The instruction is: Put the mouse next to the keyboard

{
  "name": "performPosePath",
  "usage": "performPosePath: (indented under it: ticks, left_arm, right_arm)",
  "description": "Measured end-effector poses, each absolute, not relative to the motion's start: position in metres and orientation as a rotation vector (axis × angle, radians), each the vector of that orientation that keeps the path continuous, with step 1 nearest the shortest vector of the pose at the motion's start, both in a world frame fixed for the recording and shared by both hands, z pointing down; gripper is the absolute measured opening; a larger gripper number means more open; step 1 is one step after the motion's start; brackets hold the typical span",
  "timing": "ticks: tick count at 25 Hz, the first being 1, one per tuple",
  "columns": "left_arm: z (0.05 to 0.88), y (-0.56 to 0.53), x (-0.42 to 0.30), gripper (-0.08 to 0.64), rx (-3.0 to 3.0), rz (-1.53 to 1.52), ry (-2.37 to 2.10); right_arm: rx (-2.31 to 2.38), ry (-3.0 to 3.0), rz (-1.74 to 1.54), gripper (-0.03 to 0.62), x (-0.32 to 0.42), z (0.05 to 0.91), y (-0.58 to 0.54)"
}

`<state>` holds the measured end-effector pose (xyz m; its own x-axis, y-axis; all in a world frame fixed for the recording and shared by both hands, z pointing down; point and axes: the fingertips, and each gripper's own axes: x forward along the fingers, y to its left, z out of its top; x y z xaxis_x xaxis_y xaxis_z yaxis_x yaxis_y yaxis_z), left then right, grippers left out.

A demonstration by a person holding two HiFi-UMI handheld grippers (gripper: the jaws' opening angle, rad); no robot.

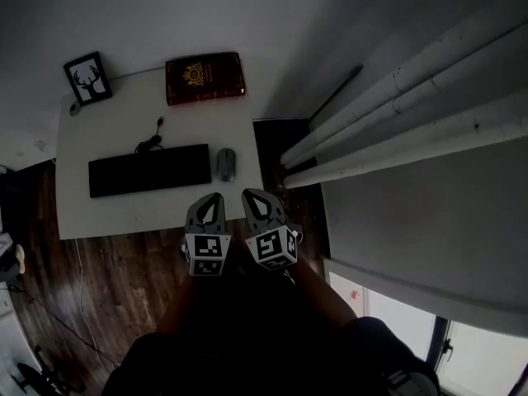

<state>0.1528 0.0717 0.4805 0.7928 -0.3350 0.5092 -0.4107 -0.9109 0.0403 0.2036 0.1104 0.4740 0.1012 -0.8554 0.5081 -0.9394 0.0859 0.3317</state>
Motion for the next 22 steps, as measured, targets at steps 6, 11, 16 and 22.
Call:
performPosePath:
  ticks: [6, 11, 16, 22]
  left_arm:
    - [0.464, 0.104, 0.17, 0.003, 2.852, 0.717, -0.669]
    - [0.451, 0.141, 0.182, 0.003, 2.868, 0.697, -0.695]
    - [0.449, 0.166, 0.183, 0.003, 2.862, 0.7, -0.737]
    - [0.441, 0.19, 0.189, 0.003, 2.903, 0.708, -0.74]
  right_arm:
    - [1.781, -1.795, 0.1, 0.02, 0.224, 0.443, 0.136]
    - [1.775, -1.851, 0.086, 0.02, 0.232, 0.428, 0.166]
    - [1.751, -1.845, 0.051, 0.02, 0.237, 0.423, 0.192]
    - [1.747, -1.862, -0.01, 0.02, 0.235, 0.415, 0.212]
